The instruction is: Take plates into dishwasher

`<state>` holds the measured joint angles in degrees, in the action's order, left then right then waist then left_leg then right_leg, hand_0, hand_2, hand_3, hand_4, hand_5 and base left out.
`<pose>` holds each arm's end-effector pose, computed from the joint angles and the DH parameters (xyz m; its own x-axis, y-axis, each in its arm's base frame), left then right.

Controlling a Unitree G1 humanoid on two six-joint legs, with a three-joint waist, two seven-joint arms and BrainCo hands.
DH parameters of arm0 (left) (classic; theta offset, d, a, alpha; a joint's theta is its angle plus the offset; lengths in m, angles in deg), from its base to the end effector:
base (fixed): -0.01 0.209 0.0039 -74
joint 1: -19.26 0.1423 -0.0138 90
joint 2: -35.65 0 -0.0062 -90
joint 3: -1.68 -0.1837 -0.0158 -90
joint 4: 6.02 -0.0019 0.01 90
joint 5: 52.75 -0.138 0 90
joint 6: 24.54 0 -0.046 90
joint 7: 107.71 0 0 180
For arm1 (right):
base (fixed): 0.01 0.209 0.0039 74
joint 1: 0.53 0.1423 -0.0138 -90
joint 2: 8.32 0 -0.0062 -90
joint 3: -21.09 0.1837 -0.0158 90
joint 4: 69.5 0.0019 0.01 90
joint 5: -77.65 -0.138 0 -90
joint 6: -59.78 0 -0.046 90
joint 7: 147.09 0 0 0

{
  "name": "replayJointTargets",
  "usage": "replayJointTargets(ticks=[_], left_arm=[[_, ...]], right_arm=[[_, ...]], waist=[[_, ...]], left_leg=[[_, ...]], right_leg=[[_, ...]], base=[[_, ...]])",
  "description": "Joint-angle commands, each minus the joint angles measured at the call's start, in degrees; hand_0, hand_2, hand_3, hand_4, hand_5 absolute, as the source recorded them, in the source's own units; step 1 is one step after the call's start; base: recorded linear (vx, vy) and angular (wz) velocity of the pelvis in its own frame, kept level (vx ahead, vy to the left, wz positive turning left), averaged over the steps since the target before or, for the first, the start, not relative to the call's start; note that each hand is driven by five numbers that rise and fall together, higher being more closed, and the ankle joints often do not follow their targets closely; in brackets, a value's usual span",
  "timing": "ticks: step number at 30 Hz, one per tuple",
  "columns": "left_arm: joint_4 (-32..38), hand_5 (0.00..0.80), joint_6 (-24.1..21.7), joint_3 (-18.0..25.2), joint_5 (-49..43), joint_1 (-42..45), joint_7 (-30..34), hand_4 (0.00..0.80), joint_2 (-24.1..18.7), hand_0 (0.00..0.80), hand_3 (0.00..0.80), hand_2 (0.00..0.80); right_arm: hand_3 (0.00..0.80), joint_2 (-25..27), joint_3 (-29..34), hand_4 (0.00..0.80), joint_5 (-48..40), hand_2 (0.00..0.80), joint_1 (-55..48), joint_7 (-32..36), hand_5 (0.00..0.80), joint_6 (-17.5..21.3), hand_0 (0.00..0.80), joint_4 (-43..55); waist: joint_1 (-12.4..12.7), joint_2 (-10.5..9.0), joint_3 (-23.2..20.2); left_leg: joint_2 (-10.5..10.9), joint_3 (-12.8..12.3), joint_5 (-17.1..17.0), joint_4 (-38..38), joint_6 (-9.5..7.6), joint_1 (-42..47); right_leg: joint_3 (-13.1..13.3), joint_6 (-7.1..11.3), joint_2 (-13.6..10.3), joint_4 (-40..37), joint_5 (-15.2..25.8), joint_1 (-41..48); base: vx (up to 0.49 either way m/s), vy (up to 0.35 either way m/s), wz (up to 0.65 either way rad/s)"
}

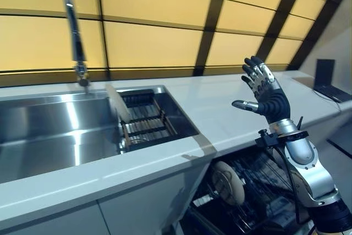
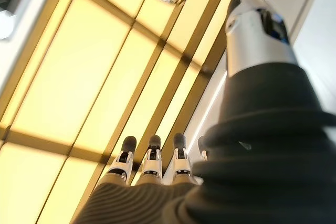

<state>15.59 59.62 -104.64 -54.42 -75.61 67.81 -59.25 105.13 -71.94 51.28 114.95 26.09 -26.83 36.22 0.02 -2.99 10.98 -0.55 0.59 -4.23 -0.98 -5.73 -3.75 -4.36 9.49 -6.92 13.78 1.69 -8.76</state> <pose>0.1110 0.2524 -0.0957 0.5377 0.2496 -0.8053 0.2569 0.8612 0.4385 0.2416 -0.2025 0.2193 0.7465 0.2138 0.6301 -0.0800 0.9689 -0.2340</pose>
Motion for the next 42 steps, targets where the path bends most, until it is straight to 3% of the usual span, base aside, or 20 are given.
replayJointTargets(ticks=[1,4,7,12,16,24,25,32,38,42], left_arm=[[0.73,0.000,-0.64,-0.94,-2.38,-1.06,-0.04,0.000,-0.22,0.000,0.000,0.000],[1.89,0.000,0.20,0.04,-2.36,-0.40,-0.03,0.000,-0.16,0.000,0.000,0.000],[1.56,0.000,-0.32,0.90,-1.36,0.05,-0.41,0.000,-0.81,0.000,0.000,0.000],[1.45,0.000,-1.24,3.68,-0.55,2.08,0.45,0.000,-0.56,0.000,0.000,0.000],[2.34,0.000,-1.22,4.52,-0.03,3.29,0.27,0.000,0.43,0.000,0.000,0.000],[4.33,0.000,-1.27,4.76,-0.01,4.56,-0.45,0.000,1.11,0.000,0.000,0.000],[4.91,0.000,-1.01,4.34,0.31,4.59,-0.53,0.000,1.03,0.000,0.000,0.000],[5.11,0.000,-0.90,3.04,0.98,4.49,-0.67,0.000,1.05,0.000,0.000,0.000],[6.00,0.000,-0.29,2.02,0.87,5.02,-0.45,0.000,0.11,0.000,0.000,0.000],[7.32,0.000,0.06,1.44,0.74,5.38,0.07,0.000,-0.83,0.000,0.000,0.000]], right_arm=[[0.000,1.59,0.93,0.000,2.60,0.000,7.14,-2.13,0.000,-3.04,0.000,-3.03],[0.000,2.35,0.70,0.000,3.32,0.000,7.89,-1.66,0.000,-5.57,0.000,-3.01],[0.000,3.00,-0.06,0.000,3.30,0.000,9.05,-0.80,0.000,-5.64,0.000,-4.85],[0.000,4.49,-3.69,0.000,10.07,0.000,13.77,1.75,0.000,-5.96,0.000,-9.80],[0.000,8.65,-6.49,0.000,15.04,0.000,17.18,4.15,0.000,-6.73,0.000,-11.41],[0.000,14.44,-12.22,0.000,21.85,0.000,22.49,10.27,0.000,-6.47,0.000,-12.53],[0.000,17.60,-14.64,0.000,27.30,0.000,24.51,12.16,0.000,-4.94,0.000,-13.06],[0.000,23.89,-23.35,0.000,44.91,0.000,32.17,11.60,0.000,0.45,0.000,-18.34],[0.000,26.96,-32.18,0.000,55.97,0.000,40.01,10.43,0.000,4.17,0.000,-21.91],[0.000,28.86,-39.18,0.000,64.60,0.000,45.16,9.40,0.000,9.90,0.000,-23.78]], waist=[[-1.51,-1.54,-1.80],[-1.60,-1.25,-1.55],[-0.66,-1.83,-2.29],[2.36,-2.26,-4.97],[3.78,-2.55,-6.03],[5.19,-2.59,-6.78],[5.51,-2.72,-7.02],[6.34,-3.46,-6.99],[7.45,-4.11,-6.79],[8.25,-4.59,-6.78]], left_leg=[[3.47,4.42,6.11,5.98,2.18,10.02],[4.24,7.71,5.82,5.98,2.07,10.76],[4.39,8.86,5.67,5.98,2.29,10.08],[2.10,6.00,5.07,5.98,5.06,8.61],[0.31,2.70,4.87,5.98,6.75,7.92],[-1.12,1.98,3.47,5.98,8.34,6.75],[-1.49,2.07,2.84,5.98,8.74,6.22],[-1.90,2.21,2.17,5.98,9.09,6.15],[-2.05,2.65,1.97,5.98,9.15,6.37],[-2.18,3.16,1.80,5.98,9.27,6.30]], right_leg=[[2.75,-1.63,3.45,-8.58,9.01,-4.57],[3.91,-1.88,4.58,-8.65,9.19,-5.08],[4.55,-2.51,4.31,-11.16,7.81,-0.70],[1.20,-3.90,3.38,-17.70,4.49,9.02],[-1.75,-4.43,3.04,-18.78,2.42,11.30],[-4.64,-4.96,3.20,-18.78,1.47,12.00],[-5.32,-5.15,3.30,-18.78,1.18,12.32],[-7.43,-5.63,3.36,-18.78,0.46,13.32],[-8.48,-5.77,3.52,-18.78,0.03,14.26],[-9.16,-5.78,3.67,-18.78,-0.29,14.70]], base=[[0.255,-0.061,1.10],[0.190,-0.124,1.06],[0.084,-0.219,0.94],[0.057,-0.176,0.87],[0.022,-0.096,0.18],[0.007,-0.049,0.12],[0.033,-0.022,0.09],[0.027,-0.017,0.09],[0.021,-0.020,0.08],[0.012,-0.013,0.03]])
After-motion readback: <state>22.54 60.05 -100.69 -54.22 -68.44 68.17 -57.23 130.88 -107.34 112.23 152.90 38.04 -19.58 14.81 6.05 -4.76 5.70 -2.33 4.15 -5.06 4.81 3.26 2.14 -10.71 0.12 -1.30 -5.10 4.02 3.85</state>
